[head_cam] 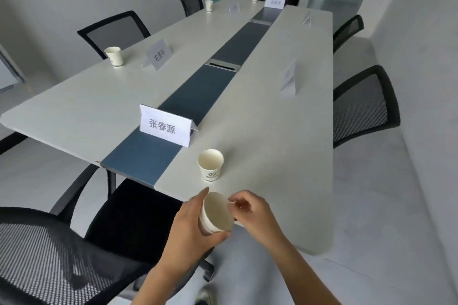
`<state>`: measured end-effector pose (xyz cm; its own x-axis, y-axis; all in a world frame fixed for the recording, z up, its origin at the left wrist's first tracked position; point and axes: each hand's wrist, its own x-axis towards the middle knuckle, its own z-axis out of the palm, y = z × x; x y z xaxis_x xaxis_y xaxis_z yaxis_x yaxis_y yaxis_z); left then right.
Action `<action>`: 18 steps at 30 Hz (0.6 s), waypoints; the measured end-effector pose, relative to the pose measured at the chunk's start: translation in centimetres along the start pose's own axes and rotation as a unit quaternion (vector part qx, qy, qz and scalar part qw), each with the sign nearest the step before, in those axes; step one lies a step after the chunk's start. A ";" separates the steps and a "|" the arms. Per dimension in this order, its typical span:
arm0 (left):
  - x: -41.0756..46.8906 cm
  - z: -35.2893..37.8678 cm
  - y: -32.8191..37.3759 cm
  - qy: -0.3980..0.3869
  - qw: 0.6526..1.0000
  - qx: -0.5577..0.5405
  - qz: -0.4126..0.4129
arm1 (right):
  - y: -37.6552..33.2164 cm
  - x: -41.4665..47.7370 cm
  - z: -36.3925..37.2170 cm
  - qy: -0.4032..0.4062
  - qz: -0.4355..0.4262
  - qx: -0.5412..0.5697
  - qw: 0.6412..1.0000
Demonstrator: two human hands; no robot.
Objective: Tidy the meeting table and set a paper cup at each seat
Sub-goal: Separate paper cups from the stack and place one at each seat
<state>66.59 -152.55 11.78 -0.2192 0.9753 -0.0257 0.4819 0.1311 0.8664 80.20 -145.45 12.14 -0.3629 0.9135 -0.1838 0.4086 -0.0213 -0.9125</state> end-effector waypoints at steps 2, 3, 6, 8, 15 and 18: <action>-0.4 2.8 1.5 -0.036 0.999 -0.003 0.014 | 1.7 -1.9 -2.8 0.028 0.028 -0.003 0.999; -0.6 4.3 2.2 -0.054 0.998 -0.008 0.019 | 2.5 -3.0 -4.2 0.035 0.038 -0.007 0.999; -1.6 9.4 4.4 -0.102 0.994 -0.023 0.037 | 4.8 -6.5 -8.2 0.051 0.071 -0.003 0.996; -2.5 13.2 6.0 -0.136 0.989 -0.028 0.054 | 6.9 -9.0 -10.9 0.087 0.103 0.021 0.991; -5.0 23.1 10.9 -0.293 0.949 0.004 0.118 | 12.7 -17.2 -18.5 0.209 0.179 0.158 0.948; -5.3 26.4 12.5 -0.337 0.932 0.020 0.134 | 14.4 -19.5 -20.8 0.262 0.193 0.210 0.922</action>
<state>96.21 -151.40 9.57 0.4896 0.8622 -0.1297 0.4763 -0.1399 0.8681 110.62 -155.09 10.16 0.2414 0.8738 -0.4222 0.0219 -0.4399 -0.8978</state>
